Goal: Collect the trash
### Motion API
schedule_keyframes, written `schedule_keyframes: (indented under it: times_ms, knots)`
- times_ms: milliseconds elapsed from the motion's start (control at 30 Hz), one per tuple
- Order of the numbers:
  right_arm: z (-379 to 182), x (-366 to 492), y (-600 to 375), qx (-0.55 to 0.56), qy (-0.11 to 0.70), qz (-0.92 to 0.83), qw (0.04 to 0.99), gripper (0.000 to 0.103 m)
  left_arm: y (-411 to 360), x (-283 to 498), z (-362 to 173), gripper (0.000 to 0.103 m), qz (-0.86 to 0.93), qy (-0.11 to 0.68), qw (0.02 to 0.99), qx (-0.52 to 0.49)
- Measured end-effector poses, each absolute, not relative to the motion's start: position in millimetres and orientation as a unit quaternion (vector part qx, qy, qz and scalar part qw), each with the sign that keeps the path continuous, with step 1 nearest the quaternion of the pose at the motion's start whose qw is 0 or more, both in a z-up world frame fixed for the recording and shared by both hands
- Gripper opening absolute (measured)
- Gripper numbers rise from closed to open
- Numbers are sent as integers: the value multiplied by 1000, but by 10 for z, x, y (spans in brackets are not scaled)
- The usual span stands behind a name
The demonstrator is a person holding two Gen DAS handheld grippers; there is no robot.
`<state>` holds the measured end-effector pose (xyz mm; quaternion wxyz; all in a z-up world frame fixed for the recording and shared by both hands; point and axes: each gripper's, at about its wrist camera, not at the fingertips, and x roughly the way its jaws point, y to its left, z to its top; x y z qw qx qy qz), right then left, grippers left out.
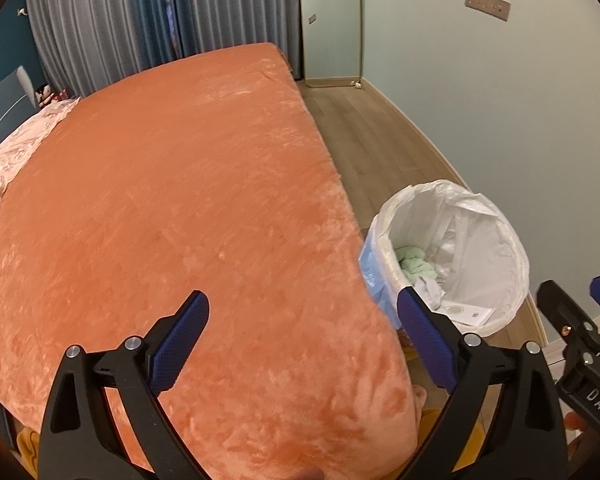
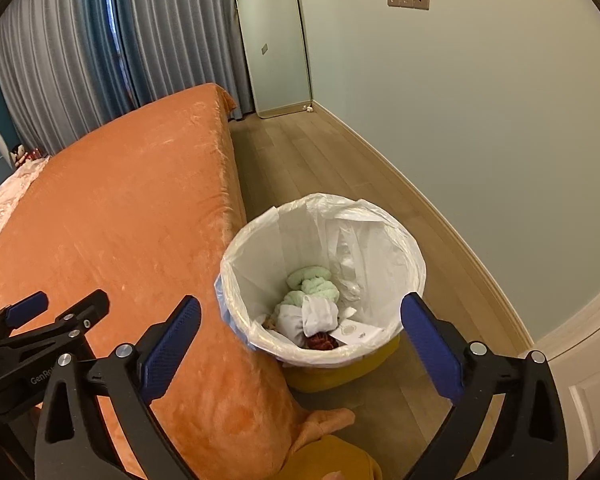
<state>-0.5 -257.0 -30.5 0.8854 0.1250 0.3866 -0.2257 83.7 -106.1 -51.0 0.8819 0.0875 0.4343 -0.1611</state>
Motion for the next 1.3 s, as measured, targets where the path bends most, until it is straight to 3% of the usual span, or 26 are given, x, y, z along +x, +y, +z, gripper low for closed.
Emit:
schedule_keyframes:
  times_ms: [1300]
  knots:
    - [-473,-145,-2521,87,403,-243,878,96,-1120,670,-631,92,-124,421,892,107]
